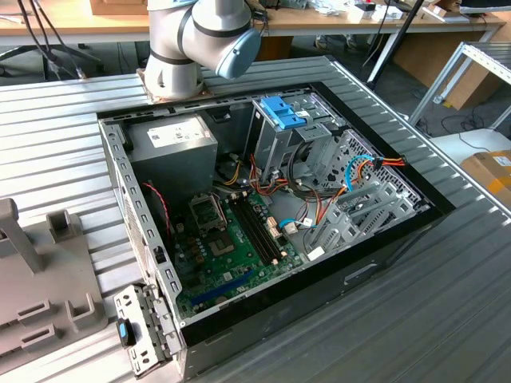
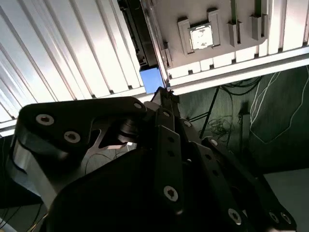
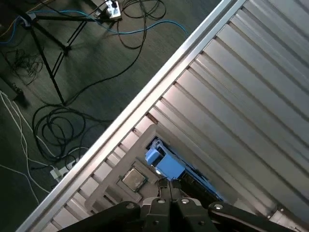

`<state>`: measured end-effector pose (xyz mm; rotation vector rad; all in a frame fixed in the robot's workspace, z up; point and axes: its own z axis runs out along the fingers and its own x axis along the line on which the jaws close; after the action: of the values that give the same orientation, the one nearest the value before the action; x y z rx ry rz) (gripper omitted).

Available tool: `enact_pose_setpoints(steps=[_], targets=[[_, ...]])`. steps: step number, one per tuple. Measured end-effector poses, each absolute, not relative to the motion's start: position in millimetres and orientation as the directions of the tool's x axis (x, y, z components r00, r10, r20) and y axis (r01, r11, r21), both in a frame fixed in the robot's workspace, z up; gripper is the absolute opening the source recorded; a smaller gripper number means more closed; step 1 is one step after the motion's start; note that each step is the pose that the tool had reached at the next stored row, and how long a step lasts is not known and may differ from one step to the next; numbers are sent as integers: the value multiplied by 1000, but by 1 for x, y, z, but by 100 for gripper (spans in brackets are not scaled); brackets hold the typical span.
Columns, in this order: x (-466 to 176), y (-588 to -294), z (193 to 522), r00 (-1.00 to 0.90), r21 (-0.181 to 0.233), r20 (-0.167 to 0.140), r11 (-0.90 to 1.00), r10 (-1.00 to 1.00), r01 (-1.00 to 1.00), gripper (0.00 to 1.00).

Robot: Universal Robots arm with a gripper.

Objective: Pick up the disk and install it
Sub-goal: 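Pick up the disk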

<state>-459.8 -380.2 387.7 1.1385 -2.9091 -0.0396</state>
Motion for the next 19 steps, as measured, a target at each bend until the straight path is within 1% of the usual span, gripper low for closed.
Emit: enact_pose_setpoints(steps=[9, 19], targets=[[-460, -380, 388, -679, 30, 7, 679, -734, -734, 11], [-460, -380, 387, -494, 30, 7, 494, -869, -869, 11]])
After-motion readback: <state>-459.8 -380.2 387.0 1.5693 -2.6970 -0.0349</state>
